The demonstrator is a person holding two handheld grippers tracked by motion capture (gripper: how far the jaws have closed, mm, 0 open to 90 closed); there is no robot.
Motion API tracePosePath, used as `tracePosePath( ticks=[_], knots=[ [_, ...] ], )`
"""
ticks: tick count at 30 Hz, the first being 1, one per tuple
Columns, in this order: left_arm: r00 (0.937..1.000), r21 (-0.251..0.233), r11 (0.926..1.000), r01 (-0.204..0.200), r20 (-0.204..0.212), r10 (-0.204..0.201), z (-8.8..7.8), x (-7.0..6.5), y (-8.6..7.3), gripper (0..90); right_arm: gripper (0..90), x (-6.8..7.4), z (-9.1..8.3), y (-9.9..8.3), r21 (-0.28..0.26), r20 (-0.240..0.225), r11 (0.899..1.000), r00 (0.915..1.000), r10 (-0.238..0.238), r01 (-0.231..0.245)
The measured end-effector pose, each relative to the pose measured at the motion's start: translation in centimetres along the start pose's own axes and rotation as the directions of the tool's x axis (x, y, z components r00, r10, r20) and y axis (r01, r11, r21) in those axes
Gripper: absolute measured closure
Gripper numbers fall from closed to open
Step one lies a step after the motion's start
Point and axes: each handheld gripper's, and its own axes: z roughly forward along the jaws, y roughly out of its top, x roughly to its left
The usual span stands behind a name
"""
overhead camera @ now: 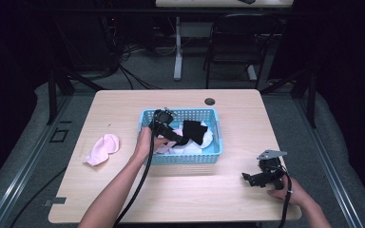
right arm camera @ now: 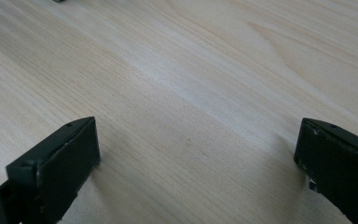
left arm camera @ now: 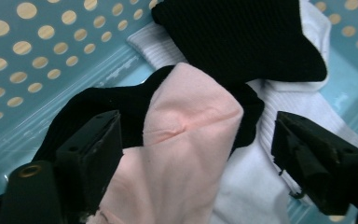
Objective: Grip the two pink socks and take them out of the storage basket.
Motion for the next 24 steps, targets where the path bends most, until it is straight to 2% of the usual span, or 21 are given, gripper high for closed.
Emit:
tracePosePath(
  ticks=[2, 5, 9, 13, 15, 18, 21, 24],
  knots=[
    [1.0, 0.004, 1.0, -0.006, -0.003, 0.006, 0.3, -0.1, 0.1, 24.6, 0.0, 0.0, 0.0, 0.0, 0.001, 0.003, 1.0, 1.0, -0.001, 0.001],
    [0.9999, 0.014, 0.9998, -0.012, 0.001, 0.012, 0.7, -0.2, 0.2, 29.3, 0.0, 0.0, 0.0, 0.0, 0.002, 0.003, 1.0, 1.0, -0.001, 0.001],
    [0.9996, 0.048, 0.9984, -0.028, -0.007, 0.029, 1.2, -0.5, 0.2, 37.1, 0.0, 0.0, 0.0, 0.0, 0.001, 0.003, 1.0, 1.0, -0.001, 0.001],
    [0.9989, 0.071, 0.9969, -0.034, -0.028, 0.036, 1.5, -0.6, 0.2, 53.6, 0.0, 0.0, 0.0, 0.0, 0.001, 0.003, 1.0, 1.0, -0.001, 0.001],
    [0.999, 0.067, 0.9972, -0.034, -0.025, 0.036, 1.4, -0.7, 0.2, 64.8, 0.0, 0.0, 0.0, 0.0, 0.001, 0.003, 1.0, 1.0, -0.001, 0.001],
    [0.9991, 0.056, 0.9979, -0.034, -0.022, 0.036, 1.0, -0.6, 0.2, 75.6, 0.0, 0.0, 0.0, 0.0, 0.0, 0.004, 1.0, 1.0, 0.0, 0.0],
    [0.9994, 0.034, 0.9989, -0.031, -0.015, 0.032, 0.2, -0.4, 0.2, 83.7, 0.0, 0.0, 0.0, 0.0, 0.001, 0.003, 1.0, 1.0, -0.001, 0.001],
    [0.9995, 0.018, 0.9993, -0.032, -0.006, 0.032, -0.7, -0.2, 0.2, 86.3, 0.0, 0.0, 0.0, 0.0, 0.001, 0.003, 1.0, 1.0, -0.001, 0.001]
  ],
)
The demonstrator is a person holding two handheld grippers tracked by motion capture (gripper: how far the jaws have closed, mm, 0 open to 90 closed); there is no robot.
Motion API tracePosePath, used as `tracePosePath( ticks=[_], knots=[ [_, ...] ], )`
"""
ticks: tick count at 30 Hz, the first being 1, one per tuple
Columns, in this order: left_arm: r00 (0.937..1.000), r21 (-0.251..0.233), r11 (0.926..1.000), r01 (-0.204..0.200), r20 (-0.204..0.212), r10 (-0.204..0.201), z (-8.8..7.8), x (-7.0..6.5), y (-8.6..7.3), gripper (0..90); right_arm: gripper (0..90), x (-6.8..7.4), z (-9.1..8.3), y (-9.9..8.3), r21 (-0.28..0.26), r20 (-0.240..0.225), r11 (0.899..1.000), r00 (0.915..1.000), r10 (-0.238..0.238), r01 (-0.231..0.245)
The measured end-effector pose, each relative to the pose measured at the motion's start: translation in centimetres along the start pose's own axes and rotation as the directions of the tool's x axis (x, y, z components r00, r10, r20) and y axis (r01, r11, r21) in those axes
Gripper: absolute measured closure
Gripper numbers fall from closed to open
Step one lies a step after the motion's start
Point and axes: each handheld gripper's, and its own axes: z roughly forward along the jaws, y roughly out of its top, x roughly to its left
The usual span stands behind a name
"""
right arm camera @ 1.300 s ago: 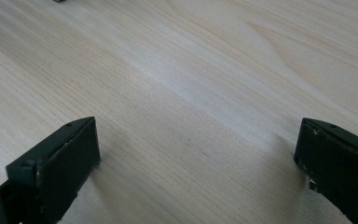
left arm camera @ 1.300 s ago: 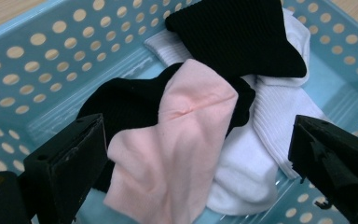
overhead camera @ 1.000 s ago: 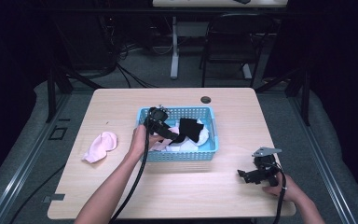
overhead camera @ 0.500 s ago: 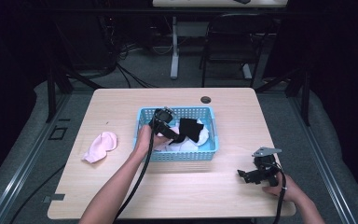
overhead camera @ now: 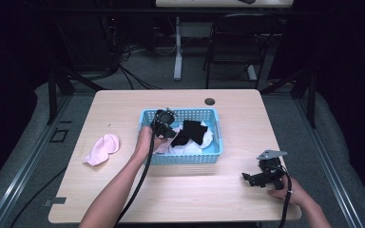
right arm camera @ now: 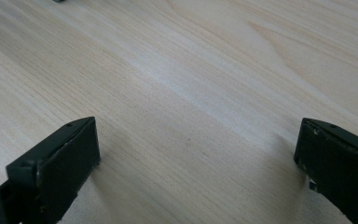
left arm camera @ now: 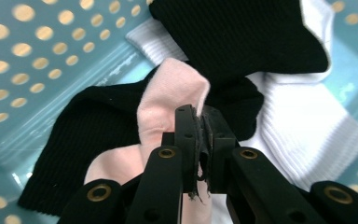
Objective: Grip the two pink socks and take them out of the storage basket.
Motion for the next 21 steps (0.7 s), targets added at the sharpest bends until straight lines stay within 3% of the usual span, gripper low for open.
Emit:
tracePosePath(
  ticks=[10, 21],
  knots=[
    [0.9995, -0.058, 0.9983, -0.003, 0.032, 0.005, -4.5, 1.0, 0.2, 87.0, 0.0, 0.0, 0.0, 0.0, 0.0, 0.0, 1.0, 1.0, 0.0, 0.0],
    [0.9961, -0.054, 0.9965, -0.065, 0.057, 0.068, -9.6, 1.0, 1.6, 87.1, 0.0, 0.0, 0.0, 0.0, 0.001, 0.0, 1.0, 1.0, 0.0, 0.0]
  ],
)
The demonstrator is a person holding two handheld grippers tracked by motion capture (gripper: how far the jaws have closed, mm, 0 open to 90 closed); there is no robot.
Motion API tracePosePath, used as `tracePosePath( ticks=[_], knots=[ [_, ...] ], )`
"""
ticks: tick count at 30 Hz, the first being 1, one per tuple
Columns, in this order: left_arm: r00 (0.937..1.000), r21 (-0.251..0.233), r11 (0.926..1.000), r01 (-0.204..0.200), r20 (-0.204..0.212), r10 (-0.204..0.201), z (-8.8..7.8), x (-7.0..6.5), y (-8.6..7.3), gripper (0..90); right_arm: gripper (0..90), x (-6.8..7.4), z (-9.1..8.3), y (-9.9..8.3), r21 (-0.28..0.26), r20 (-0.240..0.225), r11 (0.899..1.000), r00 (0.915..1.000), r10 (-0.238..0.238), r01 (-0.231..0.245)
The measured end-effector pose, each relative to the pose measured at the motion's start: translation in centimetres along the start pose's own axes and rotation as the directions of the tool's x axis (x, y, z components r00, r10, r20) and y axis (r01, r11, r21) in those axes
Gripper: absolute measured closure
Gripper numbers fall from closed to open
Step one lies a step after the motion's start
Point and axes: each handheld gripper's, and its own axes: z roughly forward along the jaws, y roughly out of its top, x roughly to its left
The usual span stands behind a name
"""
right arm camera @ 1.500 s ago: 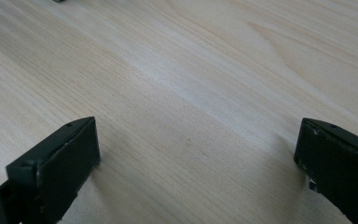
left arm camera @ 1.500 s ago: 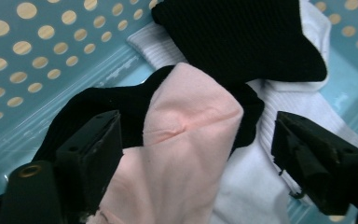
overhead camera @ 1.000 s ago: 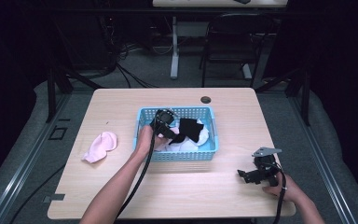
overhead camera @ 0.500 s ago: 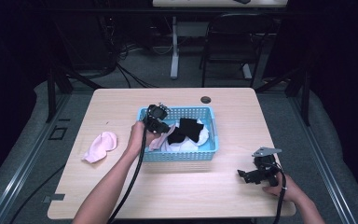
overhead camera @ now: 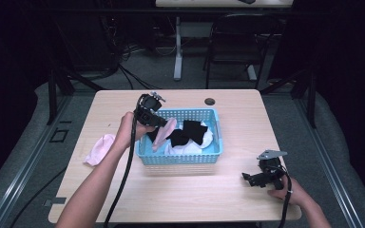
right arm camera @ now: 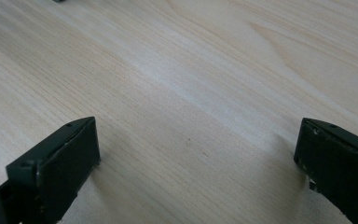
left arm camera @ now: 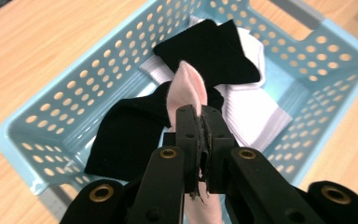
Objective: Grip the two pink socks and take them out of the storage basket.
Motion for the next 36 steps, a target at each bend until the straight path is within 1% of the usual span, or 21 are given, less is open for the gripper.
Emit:
tracePosePath(
  ticks=[4, 6, 8, 11, 15, 18, 24, 28, 32, 36],
  knots=[
    [0.9997, 0.012, 0.9997, -0.019, -0.012, 0.019, -1.6, 0.0, 0.5, 87.1, 0.0, 0.0, 0.0, 0.0, 0.0, 0.0, 1.0, 1.0, 0.0, 0.0],
    [0.9997, 0.017, 0.9996, -0.022, -0.009, 0.022, -2.5, 0.1, 0.7, 87.1, 0.0, 0.0, 0.0, 0.0, 0.0, 0.0, 1.0, 1.0, 0.0, 0.0],
    [0.9993, 0.023, 0.9993, -0.03, -0.02, 0.031, -3.3, 0.2, 0.8, 87.1, 0.0, 0.0, 0.0, 0.0, 0.0, 0.0, 1.0, 1.0, 0.0, 0.0],
    [0.9991, 0.031, 0.9988, -0.038, -0.018, 0.038, -4.3, 0.3, 0.9, 87.1, 0.0, 0.0, 0.0, 0.0, 0.0, 0.0, 1.0, 1.0, 0.0, 0.0],
    [0.9979, 0.052, 0.9973, -0.053, -0.035, 0.055, -5.7, 0.4, 1.0, 87.0, 0.0, 0.0, 0.0, 0.0, 0.0, 0.0, 1.0, 1.0, 0.0, 0.0],
    [0.9973, 0.057, 0.9967, -0.058, -0.043, 0.06, -6.6, 0.5, 1.0, 87.0, 0.0, 0.0, 0.0, 0.0, 0.0, 0.0, 1.0, 1.0, 0.0, 0.0],
    [0.9961, 0.048, 0.9972, -0.057, -0.065, 0.06, -9.3, 1.1, 1.0, 87.0, 0.0, 0.0, 0.0, 0.0, 0.0, 0.0, 1.0, 1.0, 0.0, 0.0],
    [0.9946, 0.046, 0.9976, -0.052, -0.088, 0.056, -11.2, 1.5, 0.7, 87.0, 0.0, 0.0, 0.0, 0.0, -0.002, -0.003, 1.0, 1.0, 0.002, -0.002],
    [0.9924, 0.054, 0.9974, -0.048, -0.11, 0.054, -13.0, 2.0, 0.2, 87.0, 0.0, 0.0, 0.0, 0.0, 0.002, 0.0, 1.0, 1.0, -0.001, 0.001],
    [0.9909, 0.062, 0.9976, -0.033, -0.128, 0.041, -14.3, 2.6, -0.7, 86.9, 0.0, 0.0, 0.0, 0.0, 0.001, 0.003, 1.0, 1.0, -0.001, 0.001]
  ],
)
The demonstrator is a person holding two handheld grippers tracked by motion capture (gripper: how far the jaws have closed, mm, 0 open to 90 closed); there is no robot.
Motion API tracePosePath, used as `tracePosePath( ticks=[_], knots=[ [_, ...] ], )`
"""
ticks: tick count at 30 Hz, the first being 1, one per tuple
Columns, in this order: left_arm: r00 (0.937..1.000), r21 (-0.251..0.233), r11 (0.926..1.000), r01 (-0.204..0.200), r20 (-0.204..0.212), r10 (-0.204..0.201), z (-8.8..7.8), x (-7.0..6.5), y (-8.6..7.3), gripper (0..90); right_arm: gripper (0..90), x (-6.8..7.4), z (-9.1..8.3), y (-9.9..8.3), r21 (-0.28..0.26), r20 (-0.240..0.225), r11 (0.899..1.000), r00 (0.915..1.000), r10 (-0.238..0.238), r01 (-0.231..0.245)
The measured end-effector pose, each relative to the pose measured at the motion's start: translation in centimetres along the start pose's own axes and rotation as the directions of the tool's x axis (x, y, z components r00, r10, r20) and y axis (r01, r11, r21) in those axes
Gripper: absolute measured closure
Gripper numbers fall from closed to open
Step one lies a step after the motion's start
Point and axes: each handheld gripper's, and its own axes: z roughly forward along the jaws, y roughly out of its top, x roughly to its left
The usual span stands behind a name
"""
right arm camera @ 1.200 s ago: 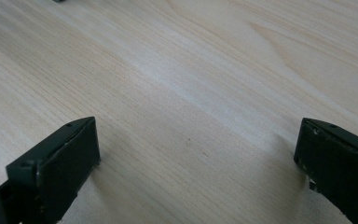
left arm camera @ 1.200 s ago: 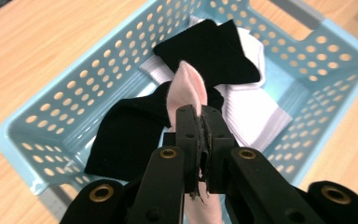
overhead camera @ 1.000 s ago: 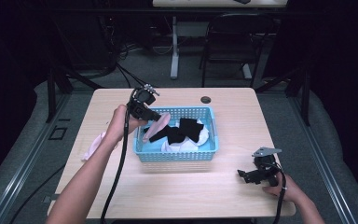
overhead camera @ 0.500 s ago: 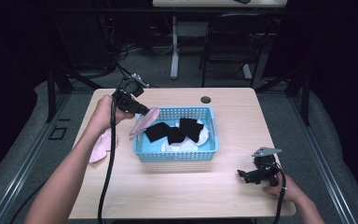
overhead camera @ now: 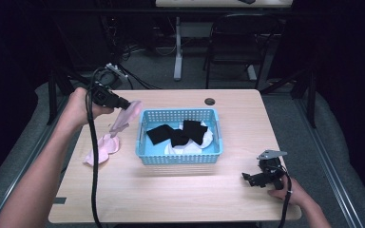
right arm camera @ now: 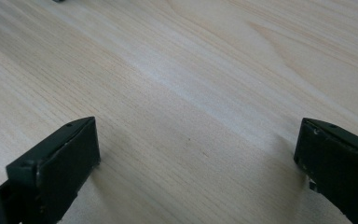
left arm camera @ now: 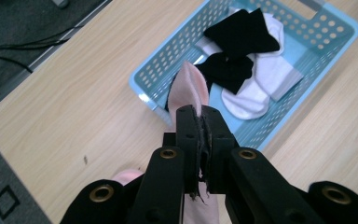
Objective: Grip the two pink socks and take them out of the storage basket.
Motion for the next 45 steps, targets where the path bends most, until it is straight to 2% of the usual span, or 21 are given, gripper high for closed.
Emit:
tracePosePath(
  ticks=[4, 8, 15, 21, 25, 27, 28, 30, 32, 34, 38, 40, 41, 44, 45],
  knots=[
    [0.9997, 0.014, 0.9997, 0.022, -0.014, -0.022, -0.7, 0.9, -1.2, 86.9, 0.0, 0.0, 0.0, 0.0, -0.002, -0.004, 1.0, 1.0, 0.002, -0.002],
    [0.9989, 0.048, 0.998, 0.042, -0.022, -0.041, -0.9, 1.6, -2.4, 87.0, 0.0, 0.0, 0.0, 0.0, -0.004, -0.008, 1.0, 1.0, 0.003, -0.003],
    [0.9961, 0.11, 0.9904, 0.084, -0.036, -0.08, 0.1, 2.8, -4.9, 86.9, 0.0, 0.0, 0.0, 0.0, -0.002, -0.003, 1.0, 1.0, 0.001, -0.001],
    [0.988, 0.149, 0.9775, 0.149, -0.063, -0.141, 2.5, 4.4, -7.6, 86.9, 0.0, 0.0, 0.0, 0.0, -0.003, -0.008, 1.0, 1.0, 0.002, -0.002],
    [0.9809, 0.192, 0.9633, 0.188, -0.086, -0.174, 5.2, 5.6, -9.1, 86.9, 0.0, 0.0, 0.0, 0.0, -0.003, -0.006, 1.0, 1.0, 0.002, -0.002],
    [0.9785, 0.193, 0.9602, 0.202, -0.08, -0.19, 6.5, 6.0, -9.6, 86.9, 0.0, 0.0, 0.0, 0.0, -0.003, -0.008, 1.0, 1.0, 0.002, -0.002],
    [0.9763, 0.202, 0.956, 0.213, -0.084, -0.2, 7.6, 6.3, -9.9, 86.9, 0.0, 0.0, 0.0, 0.0, -0.003, -0.008, 1.0, 1.0, 0.002, -0.002],
    [0.9749, 0.206, 0.9536, 0.219, -0.085, -0.206, 8.7, 6.6, -10.2, 86.8, 0.0, 0.0, 0.0, 0.0, -0.004, -0.008, 1.0, 1.0, 0.002, -0.002],
    [0.9698, 0.215, 0.9462, 0.242, -0.088, -0.228, 10.3, 6.9, -10.8, 86.8, 0.0, 0.0, 0.0, 0.0, -0.003, -0.006, 1.0, 1.0, 0.002, -0.002],
    [0.967, 0.226, 0.9408, 0.253, -0.089, -0.239, 11.4, 7.4, -11.4, 86.7, 0.0, 0.0, 0.0, 0.0, -0.004, -0.007, 1.0, 1.0, 0.002, -0.002],
    [0.9569, 0.227, 0.9297, 0.29, -0.088, -0.277, 13.2, 8.1, -12.5, 86.6, 0.0, 0.0, 0.0, 0.0, -0.002, -0.003, 1.0, 1.0, 0.0, 0.0],
    [0.951, 0.222, 0.9248, 0.309, -0.086, -0.297, 14.1, 8.7, -13.1, 86.5, 0.0, 0.0, 0.0, 0.0, -0.003, -0.007, 1.0, 1.0, 0.002, -0.002],
    [0.9467, 0.221, 0.9205, 0.322, -0.088, -0.31, 14.3, 8.8, -13.3, 86.3, 0.0, 0.0, 0.0, 0.0, -0.002, -0.004, 1.0, 1.0, 0.0, 0.0],
    [0.9324, 0.185, 0.914, 0.361, -0.087, -0.351, 14.6, 9.3, -13.9, 85.0, 0.0, 0.0, 0.0, 0.0, -0.003, -0.005, 1.0, 1.0, 0.001, -0.001],
    [0.9305, 0.183, 0.9124, 0.366, -0.086, -0.356, 14.6, 9.4, -14.0, 84.7, 0.0, 0.0, 0.0, 0.0, -0.003, -0.007, 1.0, 1.0, 0.002, -0.002]
  ],
)
